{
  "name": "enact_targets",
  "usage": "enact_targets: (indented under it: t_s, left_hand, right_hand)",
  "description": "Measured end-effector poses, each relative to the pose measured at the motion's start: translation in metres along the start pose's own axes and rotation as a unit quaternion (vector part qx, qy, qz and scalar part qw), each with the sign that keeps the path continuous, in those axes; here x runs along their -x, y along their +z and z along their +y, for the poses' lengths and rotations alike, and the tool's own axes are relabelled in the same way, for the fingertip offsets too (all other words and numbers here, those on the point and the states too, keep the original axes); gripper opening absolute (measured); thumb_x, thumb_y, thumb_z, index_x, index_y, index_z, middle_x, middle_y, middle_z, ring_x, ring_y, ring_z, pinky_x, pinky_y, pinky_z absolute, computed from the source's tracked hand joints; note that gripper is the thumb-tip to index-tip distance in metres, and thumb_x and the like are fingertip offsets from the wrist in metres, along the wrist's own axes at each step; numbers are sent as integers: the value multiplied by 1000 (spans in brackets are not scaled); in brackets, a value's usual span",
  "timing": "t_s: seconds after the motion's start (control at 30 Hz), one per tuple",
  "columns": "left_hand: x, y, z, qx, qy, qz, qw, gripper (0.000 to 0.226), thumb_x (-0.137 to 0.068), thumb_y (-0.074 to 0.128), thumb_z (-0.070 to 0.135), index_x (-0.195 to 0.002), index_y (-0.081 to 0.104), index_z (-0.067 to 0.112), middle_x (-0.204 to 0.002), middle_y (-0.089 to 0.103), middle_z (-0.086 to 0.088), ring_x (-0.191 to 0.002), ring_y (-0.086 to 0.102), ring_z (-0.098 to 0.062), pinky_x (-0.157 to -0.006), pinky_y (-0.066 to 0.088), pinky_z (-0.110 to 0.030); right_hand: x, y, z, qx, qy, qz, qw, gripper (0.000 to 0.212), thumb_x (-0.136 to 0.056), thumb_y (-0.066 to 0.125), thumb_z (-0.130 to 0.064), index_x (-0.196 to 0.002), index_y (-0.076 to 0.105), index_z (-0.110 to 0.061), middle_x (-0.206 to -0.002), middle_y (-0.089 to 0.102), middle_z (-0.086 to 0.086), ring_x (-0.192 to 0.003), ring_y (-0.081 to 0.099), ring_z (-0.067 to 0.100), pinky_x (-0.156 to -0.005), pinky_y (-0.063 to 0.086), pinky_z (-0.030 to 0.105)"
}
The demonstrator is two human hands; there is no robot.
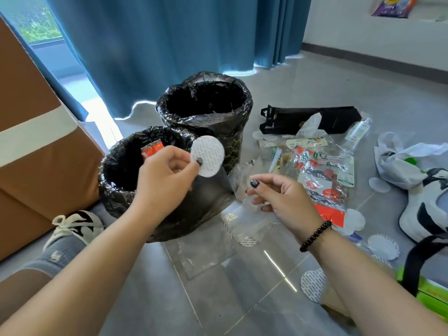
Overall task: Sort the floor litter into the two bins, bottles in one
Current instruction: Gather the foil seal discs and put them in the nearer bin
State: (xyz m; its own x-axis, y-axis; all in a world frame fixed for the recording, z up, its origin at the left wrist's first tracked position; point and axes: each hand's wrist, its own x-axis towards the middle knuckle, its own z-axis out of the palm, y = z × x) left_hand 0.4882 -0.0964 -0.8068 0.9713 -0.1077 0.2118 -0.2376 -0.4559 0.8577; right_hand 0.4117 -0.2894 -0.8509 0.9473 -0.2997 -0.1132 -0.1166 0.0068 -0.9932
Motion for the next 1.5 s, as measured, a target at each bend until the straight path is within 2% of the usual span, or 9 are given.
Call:
enact_targets:
  t_s: [0.13, 0.23, 0.4, 0.6, 0.8, 0.93, 1.13, 1.27, 1.5]
  left_hand:
    - [-19, -30, -24, -55, -31, 107, 992, 4, -86, 67, 23, -87, 63, 20, -70, 70, 4, -64, 69, -19, -74, 57, -40]
    - [-24, -42, -40, -130, -49, 117, 983, 10, -88, 63, 26, -95, 61, 19, -74, 67, 8, -79, 66, -18, -74, 51, -32]
    - [-15, -25, -41, -183, 74, 146, 969, 15, -86, 63, 14, -98, 55, 14, -92, 54, -3, -82, 46, -12, -72, 31, -18]
    - [46, 56, -31, -252, 264, -63, 929, 18, -78, 57, 12, -95, 53, 16, -87, 53, 1, -62, 56, -29, -48, 46, -37]
    - [94, 123, -57, -356, 136, -294, 877, 26, -92, 43, 23, -117, 47, 25, -116, 55, 4, -100, 58, -26, -75, 46, -33]
    - [97, 129, -97, -348, 67, -280, 892, 29, -89, 48, 20, -117, 51, 23, -122, 51, 3, -108, 55, -23, -82, 48, -33]
    - [96, 95, -159, -391, 159, -256, 870, 55, -56, 70, 1, -109, 60, 12, -114, 56, -6, -94, 65, -29, -73, 55, -31]
    - [92, 90, -171, -409, 51, -222, 884, 54, -75, 57, 8, -128, 51, 9, -141, 41, -11, -130, 42, -31, -102, 40, -42]
    - [77, 96, -171, -431, -52, -253, 864, 66, -85, 56, 30, -142, 28, 12, -149, 25, -8, -135, 33, -30, -106, 35, -42]
  right_hand:
    - [2, -4, 8, 81, 8, -14, 997, 13, -88, 61, -7, -94, 70, -15, -87, 73, 6, -73, 67, 11, -60, 49, 16]
    - [0, -6, 14, 182, -4, -41, 982, 11, -86, 64, -12, -92, 69, -19, -85, 71, 2, -77, 66, 13, -64, 49, 14]
    - [-6, -34, 33, 555, 63, -181, 809, 44, -82, 68, -31, -123, 55, -20, -112, 62, -3, -102, 58, 15, -82, 46, 22]
    - [5, -80, 72, 671, 150, -183, 703, 60, -74, 75, -28, -128, 51, -15, -123, 59, 4, -112, 57, 22, -94, 48, 33]
    - [24, -99, 97, 715, 162, -183, 655, 63, -65, 77, -47, -119, 58, -20, -124, 54, 2, -112, 55, 24, -93, 49, 36]
    - [30, -98, 115, 763, 165, -202, 592, 69, -65, 73, -52, -122, 54, -17, -130, 46, 9, -125, 42, 27, -102, 40, 43]
    - [32, -99, 123, 751, 171, -230, 595, 56, -80, 65, -18, -131, 43, -18, -134, 48, 5, -127, 45, 23, -104, 32, 38]
    - [29, -98, 124, 730, 175, -246, 613, 49, -81, 59, -10, -128, 45, -15, -131, 52, 7, -122, 50, 26, -97, 43, 36]
    - [27, -96, 132, 668, 222, -294, 647, 31, -80, 68, -9, -108, 56, -14, -99, 55, 2, -91, 53, 19, -81, 47, 28]
